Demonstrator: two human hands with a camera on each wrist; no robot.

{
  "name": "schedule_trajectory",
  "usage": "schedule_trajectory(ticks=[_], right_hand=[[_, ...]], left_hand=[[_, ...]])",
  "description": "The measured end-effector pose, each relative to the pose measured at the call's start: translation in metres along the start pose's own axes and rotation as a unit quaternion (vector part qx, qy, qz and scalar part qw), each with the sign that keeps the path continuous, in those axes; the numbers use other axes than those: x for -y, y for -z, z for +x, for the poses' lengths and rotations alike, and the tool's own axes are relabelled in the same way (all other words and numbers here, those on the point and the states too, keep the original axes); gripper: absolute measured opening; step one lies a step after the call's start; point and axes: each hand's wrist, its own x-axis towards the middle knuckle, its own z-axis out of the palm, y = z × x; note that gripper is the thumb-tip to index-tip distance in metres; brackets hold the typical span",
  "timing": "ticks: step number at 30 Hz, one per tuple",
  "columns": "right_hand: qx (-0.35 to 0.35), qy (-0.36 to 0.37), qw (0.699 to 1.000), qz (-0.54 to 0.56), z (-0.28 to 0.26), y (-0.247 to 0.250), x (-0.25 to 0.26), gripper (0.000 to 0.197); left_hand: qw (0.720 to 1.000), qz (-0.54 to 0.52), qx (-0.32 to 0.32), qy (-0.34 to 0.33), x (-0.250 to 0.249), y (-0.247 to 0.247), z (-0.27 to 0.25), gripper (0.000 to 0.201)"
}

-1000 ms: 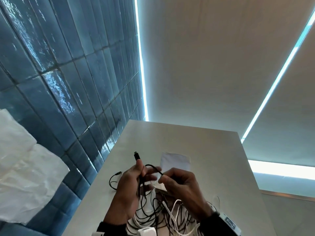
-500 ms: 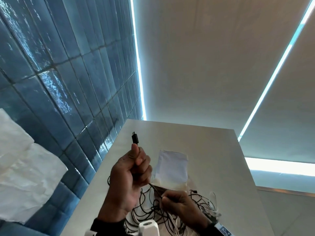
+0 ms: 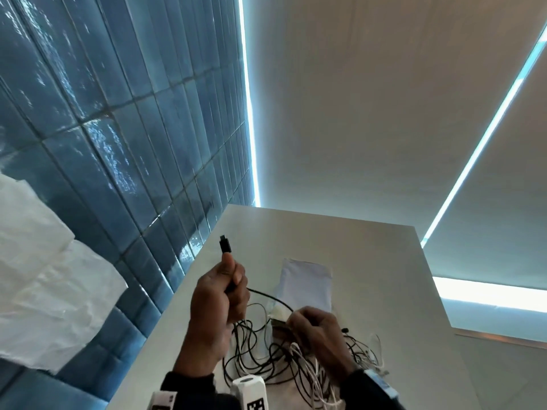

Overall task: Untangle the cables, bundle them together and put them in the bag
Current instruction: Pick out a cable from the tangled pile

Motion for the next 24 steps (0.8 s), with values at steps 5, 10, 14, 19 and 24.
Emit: schedule_trajectory(ticks=[5, 10, 14, 19, 24], right_hand=[[0.015, 0.064, 0.995, 0.080, -0.002, -0.008, 0.050, 0.017], [0.095, 0.119, 0.988, 0.002, -0.012, -0.008, 0.060, 0.018], [0.133, 0.103, 0.985, -0.032, -0.016, -0.002, 0.055, 0.017], [0.182, 0.063, 0.981, -0.029, -0.016, 0.010, 0.034, 0.025], [0.164, 0.032, 0.986, -0.032, -0.013, 0.021, -0.001, 0.026]], left_hand=[[0.993, 0.088, -0.083, 0.013, 0.030, 0.006, 0.008, 0.041], [0.997, 0.030, -0.048, 0.043, 0.021, 0.001, 0.010, 0.043], [0.983, -0.164, 0.043, 0.074, 0.009, -0.012, 0.004, 0.045], [0.977, -0.181, 0.104, 0.044, -0.002, -0.016, 0.002, 0.042], [0.979, -0.153, 0.137, 0.009, -0.018, -0.012, -0.004, 0.044]])
